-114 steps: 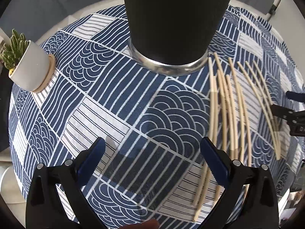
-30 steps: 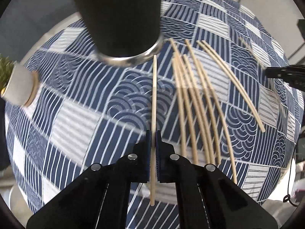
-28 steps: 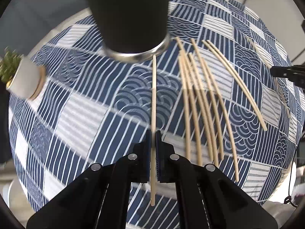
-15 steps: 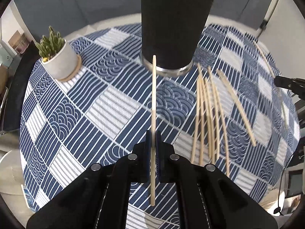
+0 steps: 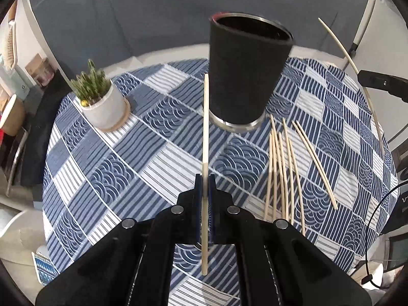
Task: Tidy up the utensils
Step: 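Lift the left tool's skewer over the black cup while the right tool carries its skewer there too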
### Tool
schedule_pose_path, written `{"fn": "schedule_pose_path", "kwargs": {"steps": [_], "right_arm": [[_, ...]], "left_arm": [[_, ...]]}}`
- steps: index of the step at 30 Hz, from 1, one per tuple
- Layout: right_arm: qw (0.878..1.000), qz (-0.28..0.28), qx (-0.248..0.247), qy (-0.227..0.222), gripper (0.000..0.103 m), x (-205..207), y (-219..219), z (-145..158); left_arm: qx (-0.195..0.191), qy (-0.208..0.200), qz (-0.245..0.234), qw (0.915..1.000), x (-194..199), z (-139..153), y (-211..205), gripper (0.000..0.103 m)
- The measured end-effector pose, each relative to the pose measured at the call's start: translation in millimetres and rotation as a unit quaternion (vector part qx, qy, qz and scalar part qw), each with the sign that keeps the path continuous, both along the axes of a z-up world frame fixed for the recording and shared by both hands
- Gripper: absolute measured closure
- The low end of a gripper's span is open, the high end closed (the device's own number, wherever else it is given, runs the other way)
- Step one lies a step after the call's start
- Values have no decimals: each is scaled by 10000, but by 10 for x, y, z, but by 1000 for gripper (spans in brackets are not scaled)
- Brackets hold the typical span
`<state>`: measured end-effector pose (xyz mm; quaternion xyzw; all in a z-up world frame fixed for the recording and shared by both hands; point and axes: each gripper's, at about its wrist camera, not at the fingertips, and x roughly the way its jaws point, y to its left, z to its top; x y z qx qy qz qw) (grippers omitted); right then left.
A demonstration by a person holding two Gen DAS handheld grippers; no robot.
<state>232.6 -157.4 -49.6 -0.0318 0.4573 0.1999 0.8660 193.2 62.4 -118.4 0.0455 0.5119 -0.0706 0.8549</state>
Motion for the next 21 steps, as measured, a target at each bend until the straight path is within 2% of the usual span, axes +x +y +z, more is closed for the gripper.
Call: {"fn": "schedule_pose_path", "kwargs": {"steps": [11,19,21], "right_arm": [[9978,169,455,-457,98,238,227,368],[9923,293,834,-870,98,437,298,561],[9888,324,1008,-1054,98,477,302,630]], "left_arm": [[-215,-612,6,9979,502,499,60,98],[-505,-1177,-113,9917,825,809,15,98],[-765,-1290,-170,9885,880,882,19,98]]}}
